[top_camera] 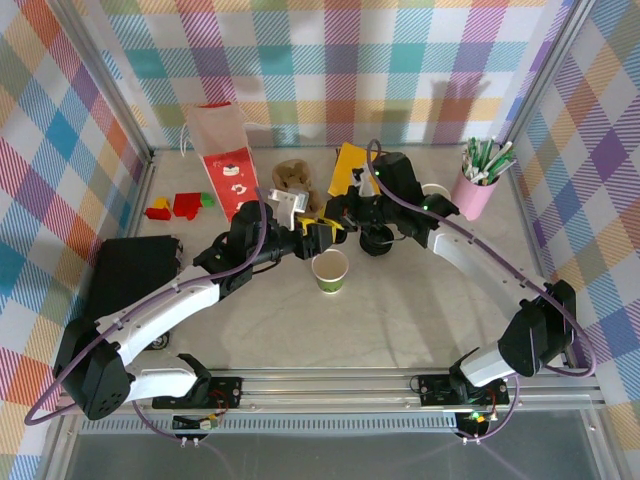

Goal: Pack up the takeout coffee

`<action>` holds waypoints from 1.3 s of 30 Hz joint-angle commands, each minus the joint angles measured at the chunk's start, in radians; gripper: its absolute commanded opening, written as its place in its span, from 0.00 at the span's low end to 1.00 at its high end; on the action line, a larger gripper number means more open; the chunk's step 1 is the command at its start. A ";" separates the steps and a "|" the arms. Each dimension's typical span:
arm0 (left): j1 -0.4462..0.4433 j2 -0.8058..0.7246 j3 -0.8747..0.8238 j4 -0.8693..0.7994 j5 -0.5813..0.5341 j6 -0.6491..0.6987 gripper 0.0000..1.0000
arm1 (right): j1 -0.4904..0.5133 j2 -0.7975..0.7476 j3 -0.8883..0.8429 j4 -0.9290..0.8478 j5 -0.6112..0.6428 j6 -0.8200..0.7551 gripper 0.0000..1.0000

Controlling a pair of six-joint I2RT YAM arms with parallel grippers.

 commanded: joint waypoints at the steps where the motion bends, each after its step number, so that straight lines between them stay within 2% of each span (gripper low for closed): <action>1: -0.010 0.011 0.030 0.059 0.002 -0.013 0.50 | 0.007 -0.046 -0.006 0.042 -0.021 0.017 0.09; 12: -0.010 0.012 0.021 0.097 0.023 -0.041 0.28 | 0.005 -0.074 0.003 0.031 -0.005 0.005 0.12; 15: -0.009 0.003 0.020 0.094 0.023 -0.051 0.24 | 0.004 -0.085 0.015 0.011 0.013 -0.024 0.21; 19: -0.010 -0.016 0.026 0.072 0.017 -0.065 0.21 | -0.003 -0.114 0.079 -0.092 0.084 -0.137 0.40; 21: -0.008 -0.029 0.032 0.052 0.011 -0.074 0.19 | -0.008 -0.142 0.101 -0.137 0.140 -0.210 0.44; 25: -0.001 -0.059 0.066 -0.042 -0.005 -0.097 0.12 | -0.013 -0.227 0.102 -0.163 0.248 -0.421 0.48; 30: 0.049 -0.084 0.116 -0.166 0.026 -0.197 0.07 | -0.013 -0.338 0.000 -0.070 0.262 -0.753 0.49; 35: 0.144 -0.079 0.170 -0.265 0.144 -0.359 0.07 | 0.033 -0.416 -0.164 0.069 0.274 -1.154 0.50; 39: 0.201 -0.067 0.198 -0.303 0.247 -0.468 0.07 | 0.108 -0.446 -0.290 0.211 0.357 -1.427 0.51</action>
